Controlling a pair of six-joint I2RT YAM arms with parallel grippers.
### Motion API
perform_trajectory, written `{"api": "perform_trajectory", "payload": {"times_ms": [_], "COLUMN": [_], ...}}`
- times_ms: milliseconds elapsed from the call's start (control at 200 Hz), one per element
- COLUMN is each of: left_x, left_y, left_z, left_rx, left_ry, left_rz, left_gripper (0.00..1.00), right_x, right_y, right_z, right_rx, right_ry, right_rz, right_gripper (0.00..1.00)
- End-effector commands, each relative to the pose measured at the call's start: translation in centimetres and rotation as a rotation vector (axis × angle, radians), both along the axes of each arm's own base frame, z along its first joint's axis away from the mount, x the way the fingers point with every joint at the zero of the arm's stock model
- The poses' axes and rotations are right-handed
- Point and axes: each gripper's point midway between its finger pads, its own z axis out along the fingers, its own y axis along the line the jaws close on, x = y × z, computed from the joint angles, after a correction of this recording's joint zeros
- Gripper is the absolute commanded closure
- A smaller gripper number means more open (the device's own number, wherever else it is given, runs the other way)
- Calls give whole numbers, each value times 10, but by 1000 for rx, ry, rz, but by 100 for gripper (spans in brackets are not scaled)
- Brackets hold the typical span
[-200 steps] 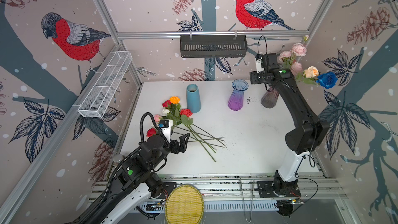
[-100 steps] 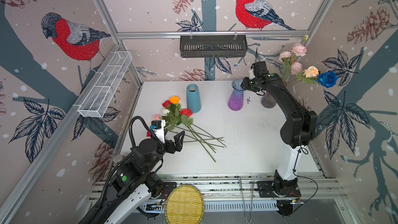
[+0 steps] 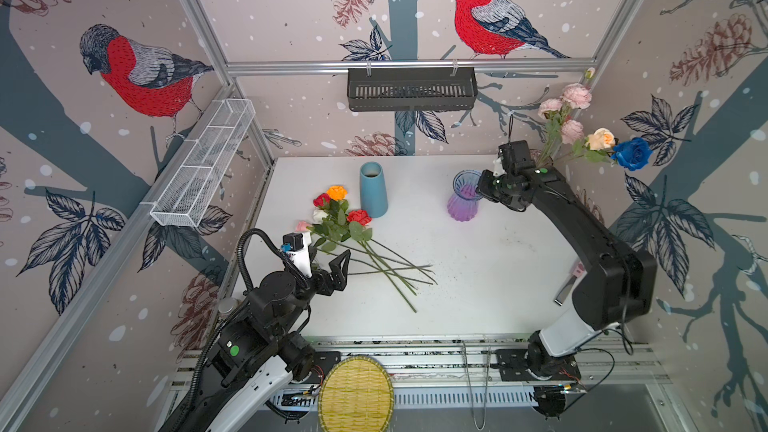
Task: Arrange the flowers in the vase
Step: 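Move the right gripper to the purple-blue vase and grip its rim, then slide the purple-blue vase with the right gripper toward the table center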
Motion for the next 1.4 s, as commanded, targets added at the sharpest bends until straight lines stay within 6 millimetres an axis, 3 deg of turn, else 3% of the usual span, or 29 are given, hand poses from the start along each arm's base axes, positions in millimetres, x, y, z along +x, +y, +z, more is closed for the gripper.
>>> {"api": "perform_trajectory", "payload": {"times_ms": [0, 150, 325, 741, 841, 936, 1076, 1276, 1321, 1396], "left_x": [-1, -1, 2, 0, 0, 0, 0, 3, 5, 8], "left_y": [3, 4, 1, 3, 3, 3, 4, -1, -4, -11], "left_z": [7, 7, 2, 5, 5, 4, 5, -1, -3, -9], "left_rx": [-12, -13, 1, -9, -8, -6, -7, 11, 21, 40], "left_ry": [-23, -25, -5, -19, -18, -15, -16, -1, 7, 30], "left_rz": [9, 11, 7, 13, 13, 13, 18, 4, -6, -31], "left_gripper": [2, 2, 2, 2, 2, 2, 2, 2, 2, 2], "right_x": [-26, -70, -92, -89, -85, -82, -77, -55, -56, -59], "right_y": [27, 41, 50, 54, 55, 53, 42, -18, -25, -27], "right_z": [18, 12, -1, -3, 0, 1, 9, 52, 67, 70], "right_rx": [122, 182, 267, 233, 236, 242, 236, 152, 121, 126], "right_ry": [-27, 24, 107, 139, 127, 127, 105, -72, -147, -222], "right_rz": [47, 41, 4, -3, 6, 9, -3, -101, -79, -34], "right_gripper": [96, 96, 95, 82, 70, 68, 62, 62, 62, 62]}}
